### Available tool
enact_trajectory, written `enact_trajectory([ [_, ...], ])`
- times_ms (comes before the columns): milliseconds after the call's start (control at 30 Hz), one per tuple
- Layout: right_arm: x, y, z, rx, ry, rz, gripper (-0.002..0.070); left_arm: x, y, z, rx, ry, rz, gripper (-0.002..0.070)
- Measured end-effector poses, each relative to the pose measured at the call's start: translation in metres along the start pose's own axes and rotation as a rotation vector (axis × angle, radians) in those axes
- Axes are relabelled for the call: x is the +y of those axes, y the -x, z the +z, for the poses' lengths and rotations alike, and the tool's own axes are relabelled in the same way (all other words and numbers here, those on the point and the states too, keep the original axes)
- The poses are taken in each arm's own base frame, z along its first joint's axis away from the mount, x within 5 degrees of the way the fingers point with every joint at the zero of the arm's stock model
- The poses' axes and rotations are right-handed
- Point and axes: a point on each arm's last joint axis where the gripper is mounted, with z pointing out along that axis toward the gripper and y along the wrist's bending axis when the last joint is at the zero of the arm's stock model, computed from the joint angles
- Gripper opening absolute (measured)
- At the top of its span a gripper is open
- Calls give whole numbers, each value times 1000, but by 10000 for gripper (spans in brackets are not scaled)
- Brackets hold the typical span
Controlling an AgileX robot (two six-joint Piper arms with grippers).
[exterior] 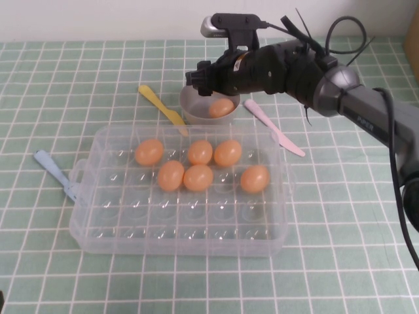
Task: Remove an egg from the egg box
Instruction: Place the egg in the bowl
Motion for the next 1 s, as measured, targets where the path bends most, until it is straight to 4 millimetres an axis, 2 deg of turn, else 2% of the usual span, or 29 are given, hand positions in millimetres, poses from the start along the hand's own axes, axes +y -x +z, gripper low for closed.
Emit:
enact_trajectory([
  [167, -1, -5, 7, 21, 3, -14, 426, 0, 0, 0, 0, 0, 0, -4],
  [800, 1, -16, 5, 155, 25, -45, 426, 0, 0, 0, 0, 0, 0, -4],
  [900, -6, -13, -1, 190, 9, -46, 426, 0, 0, 0, 0, 0, 0, -4],
  [1000, -19, -2, -11, 181, -19, -48, 426, 0, 0, 0, 0, 0, 0, -4],
])
